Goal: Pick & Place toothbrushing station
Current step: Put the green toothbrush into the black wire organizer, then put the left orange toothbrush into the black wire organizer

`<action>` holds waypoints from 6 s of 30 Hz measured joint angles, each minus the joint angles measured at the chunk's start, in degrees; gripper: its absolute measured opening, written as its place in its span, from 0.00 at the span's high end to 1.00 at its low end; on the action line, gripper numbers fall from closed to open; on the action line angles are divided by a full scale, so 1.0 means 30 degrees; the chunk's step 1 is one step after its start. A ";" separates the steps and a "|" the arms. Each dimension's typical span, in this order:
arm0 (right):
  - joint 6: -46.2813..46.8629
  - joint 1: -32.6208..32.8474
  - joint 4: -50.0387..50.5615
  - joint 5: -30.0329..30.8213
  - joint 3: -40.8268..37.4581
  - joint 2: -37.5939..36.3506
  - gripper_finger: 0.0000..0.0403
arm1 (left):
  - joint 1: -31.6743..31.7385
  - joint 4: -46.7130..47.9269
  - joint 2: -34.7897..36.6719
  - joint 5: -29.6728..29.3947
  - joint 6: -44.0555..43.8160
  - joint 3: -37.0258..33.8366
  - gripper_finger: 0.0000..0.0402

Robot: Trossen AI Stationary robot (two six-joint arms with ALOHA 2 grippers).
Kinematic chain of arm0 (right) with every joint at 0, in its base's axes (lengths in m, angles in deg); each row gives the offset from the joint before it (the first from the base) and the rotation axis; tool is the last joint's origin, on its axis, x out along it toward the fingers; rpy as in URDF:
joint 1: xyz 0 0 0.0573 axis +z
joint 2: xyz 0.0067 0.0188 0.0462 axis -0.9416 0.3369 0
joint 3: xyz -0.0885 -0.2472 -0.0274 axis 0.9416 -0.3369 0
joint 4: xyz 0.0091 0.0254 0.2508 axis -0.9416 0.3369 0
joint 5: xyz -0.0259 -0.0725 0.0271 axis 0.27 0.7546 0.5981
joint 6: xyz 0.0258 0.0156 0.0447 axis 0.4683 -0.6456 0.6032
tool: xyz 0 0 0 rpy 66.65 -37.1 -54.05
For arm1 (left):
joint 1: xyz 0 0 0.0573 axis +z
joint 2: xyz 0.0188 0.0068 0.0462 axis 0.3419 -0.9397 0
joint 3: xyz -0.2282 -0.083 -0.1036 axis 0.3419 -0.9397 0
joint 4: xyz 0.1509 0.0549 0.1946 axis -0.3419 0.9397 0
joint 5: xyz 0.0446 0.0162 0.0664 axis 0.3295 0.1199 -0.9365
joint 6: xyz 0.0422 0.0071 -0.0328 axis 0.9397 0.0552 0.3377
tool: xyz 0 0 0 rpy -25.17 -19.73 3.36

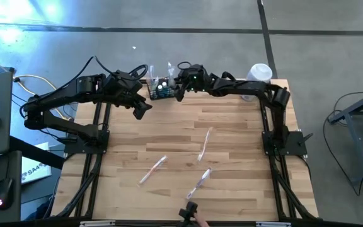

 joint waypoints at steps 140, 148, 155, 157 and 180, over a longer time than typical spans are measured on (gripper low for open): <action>1.1162 1.8870 2.7555 0.5381 -0.1111 -0.7501 0.43 | -1.2492 -0.9129 -1.1947 -0.0413 -1.4406 -0.9001 0.37; 1.1654 1.9140 2.7514 0.5374 -0.1109 -0.7501 0.43 | -1.2486 -0.6865 -1.2502 -0.0171 -1.4509 -0.7886 0.51; 1.1799 1.9355 2.7369 0.5432 -0.1111 -0.7501 0.43 | -1.2479 -0.6320 -1.2528 -0.0248 -1.4122 -0.7630 0.93; 1.1919 1.9408 2.7290 0.5474 -0.1108 -0.7501 0.43 | -1.2479 -0.6339 -1.2524 -0.0111 -1.4117 -0.7637 0.96; 1.2104 1.9511 2.7744 0.5521 -0.1111 -0.7508 0.43 | -1.0724 -0.2826 -1.1642 -0.1018 -0.9727 -0.3286 0.99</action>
